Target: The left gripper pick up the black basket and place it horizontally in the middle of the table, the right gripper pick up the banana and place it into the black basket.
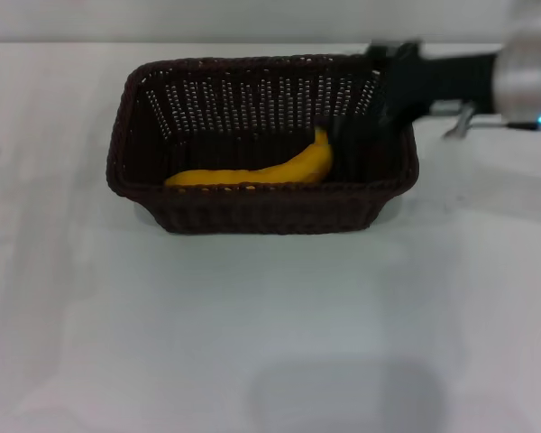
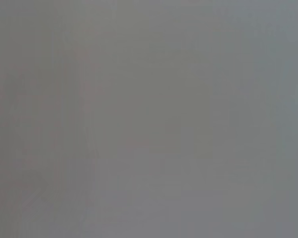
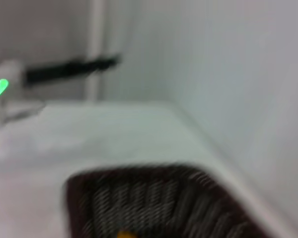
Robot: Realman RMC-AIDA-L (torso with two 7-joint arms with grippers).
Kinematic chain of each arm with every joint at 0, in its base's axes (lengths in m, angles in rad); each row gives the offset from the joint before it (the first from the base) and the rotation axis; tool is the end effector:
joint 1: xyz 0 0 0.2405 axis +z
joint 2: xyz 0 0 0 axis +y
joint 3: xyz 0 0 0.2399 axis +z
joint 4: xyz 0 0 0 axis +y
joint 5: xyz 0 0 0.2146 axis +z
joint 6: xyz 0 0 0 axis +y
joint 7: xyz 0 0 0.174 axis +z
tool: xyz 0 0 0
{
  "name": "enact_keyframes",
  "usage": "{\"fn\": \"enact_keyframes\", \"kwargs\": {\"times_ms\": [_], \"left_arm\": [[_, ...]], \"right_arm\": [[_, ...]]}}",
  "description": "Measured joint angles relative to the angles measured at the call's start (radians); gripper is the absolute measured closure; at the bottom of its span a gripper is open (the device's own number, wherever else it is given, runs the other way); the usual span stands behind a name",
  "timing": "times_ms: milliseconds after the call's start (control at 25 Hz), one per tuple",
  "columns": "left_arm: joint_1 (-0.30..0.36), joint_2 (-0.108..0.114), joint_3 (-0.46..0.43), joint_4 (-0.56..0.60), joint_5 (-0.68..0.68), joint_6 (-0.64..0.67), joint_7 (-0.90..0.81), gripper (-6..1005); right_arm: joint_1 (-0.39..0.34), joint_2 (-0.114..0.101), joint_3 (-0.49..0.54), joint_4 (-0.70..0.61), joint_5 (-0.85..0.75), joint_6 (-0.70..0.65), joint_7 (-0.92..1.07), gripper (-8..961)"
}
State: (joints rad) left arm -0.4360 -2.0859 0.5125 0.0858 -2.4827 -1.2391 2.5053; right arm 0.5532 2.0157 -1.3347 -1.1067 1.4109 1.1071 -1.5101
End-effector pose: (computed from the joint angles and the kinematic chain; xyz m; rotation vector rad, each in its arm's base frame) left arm -0.3623 0.3483 0.0676 -1.1780 -0.8122 -0.9966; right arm 0.1217 0.4035 -0.0106 -2.6577 0.1408 0.4858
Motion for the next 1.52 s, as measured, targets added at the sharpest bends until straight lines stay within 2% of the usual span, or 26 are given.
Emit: {"fn": "enact_keyframes", "kwargs": {"times_ms": [160,200,240,360,440,600,720,800,1000,1520], "left_arm": [[0.001,0.000,0.001,0.000,0.002,-0.021,0.035,104],[0.002,0.000,0.001,-0.001,0.002,-0.028,0.047,104],[0.003,0.000,0.001,-0.004,0.002,-0.036,0.061,104],[0.003,0.000,0.002,-0.016,0.003,-0.054,0.085,104],[0.003,0.000,0.001,-0.021,0.003,-0.057,0.089,104],[0.003,0.000,0.001,-0.024,0.002,-0.058,0.090,104],[0.003,-0.001,0.001,-0.027,0.003,-0.059,0.093,104],[0.003,-0.002,0.000,-0.034,0.002,-0.057,0.104,104],[-0.001,-0.002,-0.003,-0.049,-0.004,-0.054,0.144,104],[-0.011,-0.004,-0.006,-0.069,-0.014,-0.058,0.155,104]], "right_arm": [[-0.093,-0.002,0.142,0.072,0.294,0.047,-0.126,120],[-0.126,-0.003,0.236,0.179,0.480,0.128,-0.246,114],[-0.126,-0.003,0.236,0.179,0.480,0.128,-0.246,107],[-0.142,-0.005,0.388,0.423,0.731,0.322,-0.459,86],[-0.143,-0.007,0.473,0.556,0.813,0.388,-0.580,79],[-0.148,-0.003,0.639,0.777,0.852,0.394,-0.870,80],[-0.148,-0.002,0.722,0.896,0.855,0.335,-1.113,81],[-0.145,0.000,0.773,0.952,0.857,0.250,-1.256,82],[-0.138,0.000,0.813,0.993,0.859,0.109,-1.302,83],[-0.132,0.003,0.815,0.998,0.860,0.127,-1.308,83]]}}
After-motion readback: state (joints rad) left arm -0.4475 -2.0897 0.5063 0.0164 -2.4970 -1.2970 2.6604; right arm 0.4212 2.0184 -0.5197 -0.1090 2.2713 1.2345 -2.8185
